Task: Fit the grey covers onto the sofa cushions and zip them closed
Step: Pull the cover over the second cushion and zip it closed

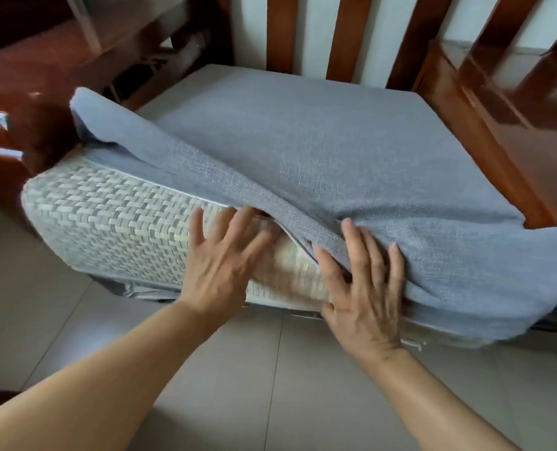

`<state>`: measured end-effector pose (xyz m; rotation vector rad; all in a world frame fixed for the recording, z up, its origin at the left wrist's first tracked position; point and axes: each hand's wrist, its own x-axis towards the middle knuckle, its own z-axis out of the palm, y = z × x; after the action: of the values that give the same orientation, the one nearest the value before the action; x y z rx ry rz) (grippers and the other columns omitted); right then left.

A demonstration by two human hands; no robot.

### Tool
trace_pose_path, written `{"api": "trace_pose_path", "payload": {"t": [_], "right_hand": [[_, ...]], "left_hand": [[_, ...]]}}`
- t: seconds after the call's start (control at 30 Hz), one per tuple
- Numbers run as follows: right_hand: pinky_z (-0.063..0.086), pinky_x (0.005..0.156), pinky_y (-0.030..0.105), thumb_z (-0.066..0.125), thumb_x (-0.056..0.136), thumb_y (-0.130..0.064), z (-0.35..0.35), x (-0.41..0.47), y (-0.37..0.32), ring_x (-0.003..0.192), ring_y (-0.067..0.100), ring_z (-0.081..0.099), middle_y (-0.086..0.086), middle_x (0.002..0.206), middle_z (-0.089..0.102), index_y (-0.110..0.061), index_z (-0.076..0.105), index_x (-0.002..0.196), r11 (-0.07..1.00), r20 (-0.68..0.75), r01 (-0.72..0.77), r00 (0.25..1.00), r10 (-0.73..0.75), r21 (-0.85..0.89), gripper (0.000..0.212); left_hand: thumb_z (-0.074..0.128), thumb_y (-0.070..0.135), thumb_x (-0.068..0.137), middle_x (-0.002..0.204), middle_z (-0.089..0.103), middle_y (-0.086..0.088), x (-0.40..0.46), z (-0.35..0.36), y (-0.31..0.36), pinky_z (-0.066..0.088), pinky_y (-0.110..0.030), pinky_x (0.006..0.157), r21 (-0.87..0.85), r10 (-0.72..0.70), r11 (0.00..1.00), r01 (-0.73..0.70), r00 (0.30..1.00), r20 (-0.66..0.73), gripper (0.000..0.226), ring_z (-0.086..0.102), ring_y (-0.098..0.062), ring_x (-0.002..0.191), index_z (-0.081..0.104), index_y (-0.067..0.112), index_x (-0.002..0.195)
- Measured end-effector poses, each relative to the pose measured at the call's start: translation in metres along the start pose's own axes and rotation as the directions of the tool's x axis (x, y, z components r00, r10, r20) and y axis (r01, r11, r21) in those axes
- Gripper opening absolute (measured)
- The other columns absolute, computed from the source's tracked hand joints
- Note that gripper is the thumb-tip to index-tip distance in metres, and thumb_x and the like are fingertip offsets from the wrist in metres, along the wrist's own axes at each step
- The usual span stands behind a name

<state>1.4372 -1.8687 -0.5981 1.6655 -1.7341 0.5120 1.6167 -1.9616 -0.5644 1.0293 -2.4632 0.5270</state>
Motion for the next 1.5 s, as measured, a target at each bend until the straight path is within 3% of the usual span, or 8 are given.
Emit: {"api": "trace_pose_path", "payload": {"t": [0.3,0.57,0.77,0.97,1.13,1.27,1.37,1.5], "right_hand": [[0.024,0.106,0.055,0.033,0.082,0.003,0.013,-0.033,-0.006,0.115,0.041,0.052,0.028,0.135,0.046,-0.013,0.056,0.116,0.995,0.290,0.004,0.957,-0.031,0.096,0.043],[0.037,0.104,0.050,0.034,0.080,0.001,-0.028,-0.018,-0.009,0.118,0.038,0.052,0.025,0.135,0.048,-0.007,0.063,0.107,0.979,0.406,-0.032,0.912,-0.053,0.200,0.041],[0.022,0.110,0.045,0.041,0.071,0.003,-0.046,-0.008,-0.003,0.127,0.034,0.037,0.023,0.141,0.041,-0.005,0.058,0.115,0.975,0.499,0.007,0.858,-0.121,0.223,0.048],[0.020,0.110,0.048,0.044,0.069,0.001,-0.031,0.006,-0.013,0.133,0.038,0.038,0.022,0.145,0.039,-0.004,0.052,0.131,0.962,0.544,0.111,0.806,-0.234,0.250,0.062],[0.022,0.108,0.053,0.068,0.054,-0.001,-0.010,0.005,-0.039,0.139,0.040,0.026,0.025,0.150,0.027,-0.004,0.048,0.136,0.972,0.657,0.142,0.717,-0.233,0.189,0.084],[0.011,0.114,0.057,0.063,0.068,-0.017,0.006,-0.006,-0.045,0.144,0.040,-0.005,0.027,0.155,-0.008,-0.004,0.014,0.146,0.975,0.719,0.209,0.666,-0.200,0.077,0.094],[0.007,0.114,0.058,0.039,0.074,-0.017,0.020,-0.018,-0.049,0.144,0.040,-0.005,0.027,0.154,-0.012,-0.003,0.000,0.147,0.974,0.658,0.223,0.730,-0.185,0.026,0.083],[0.005,0.115,0.057,0.030,0.087,-0.011,0.048,-0.040,-0.047,0.144,0.039,0.008,0.025,0.155,0.003,-0.007,0.001,0.150,0.975,0.489,0.222,0.848,-0.206,0.026,0.069]], "left_hand": [[0.070,0.000,0.052,0.092,0.059,-0.008,-0.034,0.015,0.011,0.043,-0.037,0.069,-0.090,0.007,0.996,0.025,0.941,0.338,0.041,0.057,-0.027,0.070,0.064,0.011,0.090],[0.081,0.013,0.055,0.111,0.057,-0.005,-0.020,-0.016,0.029,0.045,-0.038,0.077,-0.125,0.042,0.992,0.031,0.841,0.540,0.077,0.060,-0.024,0.095,0.048,0.017,0.124],[0.065,0.021,0.081,0.152,0.012,0.001,-0.020,-0.026,0.036,0.032,-0.035,0.101,-0.112,-0.009,0.986,0.122,0.713,0.701,0.089,0.034,-0.019,0.129,0.005,0.029,0.147],[0.061,0.021,0.083,0.153,0.007,0.005,-0.026,-0.018,0.012,0.038,-0.031,0.096,-0.119,-0.143,0.944,0.308,0.706,0.694,0.082,0.041,-0.018,0.123,0.009,0.026,0.146],[0.060,0.026,0.081,0.150,0.009,0.005,-0.038,-0.008,-0.004,0.023,-0.038,0.107,-0.078,-0.083,0.983,0.168,0.776,0.625,0.084,0.023,-0.025,0.132,0.007,0.025,0.146],[0.066,0.013,0.059,0.130,0.042,-0.007,-0.038,0.009,-0.005,0.021,-0.049,0.104,-0.119,-0.107,0.974,0.191,0.860,0.499,0.075,0.034,-0.031,0.125,0.040,0.022,0.129],[0.071,0.013,0.051,0.123,0.042,-0.011,-0.037,0.031,-0.002,0.028,-0.053,0.101,-0.197,-0.124,0.956,0.216,0.911,0.393,0.071,0.036,-0.032,0.124,0.043,0.017,0.117],[0.085,0.026,0.044,0.136,0.032,-0.015,-0.052,0.056,0.011,0.026,-0.054,0.102,-0.181,-0.138,0.963,0.201,0.941,0.311,0.103,0.029,-0.035,0.130,0.034,0.009,0.132]]}}
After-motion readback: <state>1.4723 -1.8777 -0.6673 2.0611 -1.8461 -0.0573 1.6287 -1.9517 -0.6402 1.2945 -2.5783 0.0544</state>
